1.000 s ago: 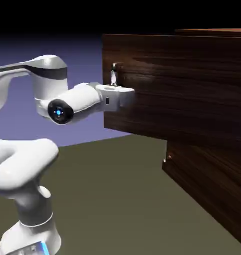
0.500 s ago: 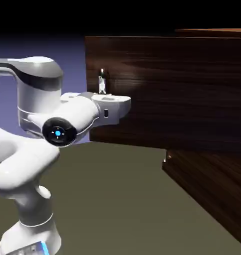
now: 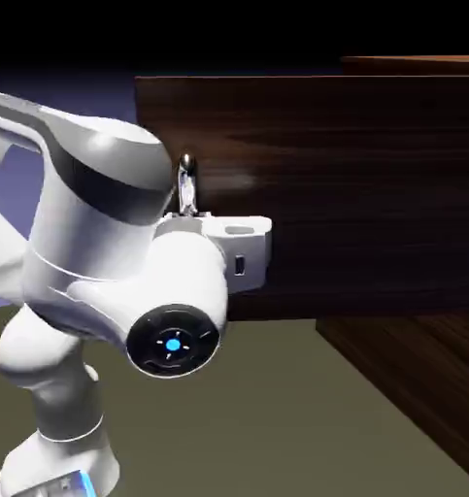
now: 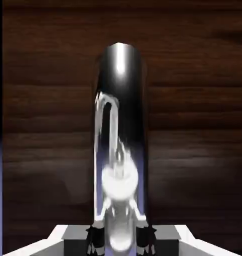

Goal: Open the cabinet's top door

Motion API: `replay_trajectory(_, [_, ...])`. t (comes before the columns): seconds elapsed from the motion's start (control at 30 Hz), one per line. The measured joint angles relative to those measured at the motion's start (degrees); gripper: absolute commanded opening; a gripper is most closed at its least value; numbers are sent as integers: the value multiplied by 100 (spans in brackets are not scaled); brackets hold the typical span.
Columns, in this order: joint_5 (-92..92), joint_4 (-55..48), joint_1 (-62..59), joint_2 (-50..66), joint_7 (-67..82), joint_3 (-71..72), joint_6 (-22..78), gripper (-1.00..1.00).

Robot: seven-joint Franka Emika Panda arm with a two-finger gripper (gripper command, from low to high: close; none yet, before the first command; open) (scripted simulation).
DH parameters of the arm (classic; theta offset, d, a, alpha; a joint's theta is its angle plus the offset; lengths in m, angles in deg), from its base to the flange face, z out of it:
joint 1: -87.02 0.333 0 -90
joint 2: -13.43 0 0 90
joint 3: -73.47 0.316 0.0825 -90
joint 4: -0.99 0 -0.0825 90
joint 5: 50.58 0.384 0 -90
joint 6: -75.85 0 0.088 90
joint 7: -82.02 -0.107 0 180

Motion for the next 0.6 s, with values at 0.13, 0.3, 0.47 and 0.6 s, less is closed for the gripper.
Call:
replay_trajectory(0.13, [-179, -787, 715, 748, 435, -827, 692, -100])
replay_trajectory(0.3, [-293, -1498, 1607, 1464, 925, -1865, 1349, -100])
replay_trajectory(0.47, [-379, -1879, 2617, 1643, 1060, -2878, 1585, -100])
replay_trajectory(0.6, [-467, -2100, 3448, 1421, 898, -3571, 1559, -100])
